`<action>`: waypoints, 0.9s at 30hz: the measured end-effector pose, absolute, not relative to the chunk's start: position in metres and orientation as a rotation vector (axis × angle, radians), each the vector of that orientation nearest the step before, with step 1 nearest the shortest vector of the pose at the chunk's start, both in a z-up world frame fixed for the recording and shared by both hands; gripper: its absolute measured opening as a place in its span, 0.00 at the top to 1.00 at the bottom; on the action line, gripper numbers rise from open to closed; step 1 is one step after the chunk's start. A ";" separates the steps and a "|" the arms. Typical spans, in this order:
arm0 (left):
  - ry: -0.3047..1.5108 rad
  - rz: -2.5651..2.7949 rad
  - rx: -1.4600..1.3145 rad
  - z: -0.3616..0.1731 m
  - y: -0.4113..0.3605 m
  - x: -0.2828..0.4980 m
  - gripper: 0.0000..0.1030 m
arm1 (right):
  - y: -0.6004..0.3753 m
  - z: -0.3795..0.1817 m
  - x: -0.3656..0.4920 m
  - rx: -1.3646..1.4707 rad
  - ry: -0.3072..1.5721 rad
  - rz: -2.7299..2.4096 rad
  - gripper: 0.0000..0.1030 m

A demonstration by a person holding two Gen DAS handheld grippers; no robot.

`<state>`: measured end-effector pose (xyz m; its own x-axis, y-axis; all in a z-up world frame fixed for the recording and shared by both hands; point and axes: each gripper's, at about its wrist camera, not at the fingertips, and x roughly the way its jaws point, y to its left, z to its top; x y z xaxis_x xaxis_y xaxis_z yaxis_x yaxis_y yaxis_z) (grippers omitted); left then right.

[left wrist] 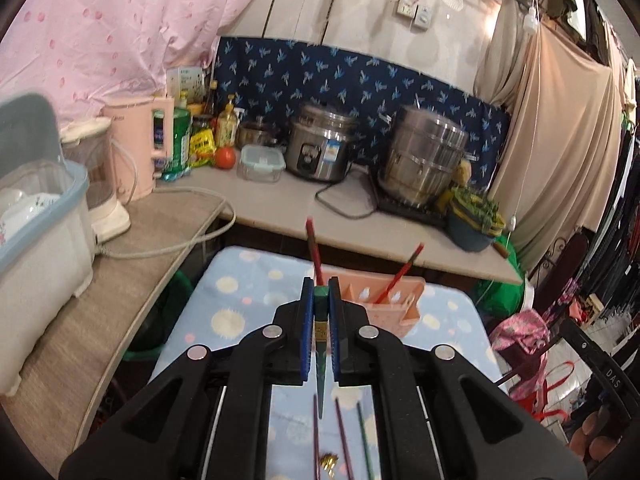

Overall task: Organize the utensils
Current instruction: 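Carry both chopsticks up to the pink basket and lower them in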

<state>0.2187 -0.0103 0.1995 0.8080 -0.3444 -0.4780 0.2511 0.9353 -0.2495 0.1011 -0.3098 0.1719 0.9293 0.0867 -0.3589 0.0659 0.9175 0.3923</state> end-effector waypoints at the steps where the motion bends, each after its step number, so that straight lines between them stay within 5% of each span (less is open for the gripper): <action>1: 0.524 -0.324 -0.184 0.208 -0.013 0.223 0.93 | -0.313 0.179 0.108 0.425 0.359 0.019 0.93; 14: 0.370 -0.302 -0.214 0.263 -0.045 0.292 0.93 | -0.317 0.233 0.205 0.429 0.211 0.014 0.93; 27: 0.517 -0.294 -0.227 0.185 -0.062 0.355 0.93 | -0.314 0.150 0.275 0.444 0.413 0.017 0.93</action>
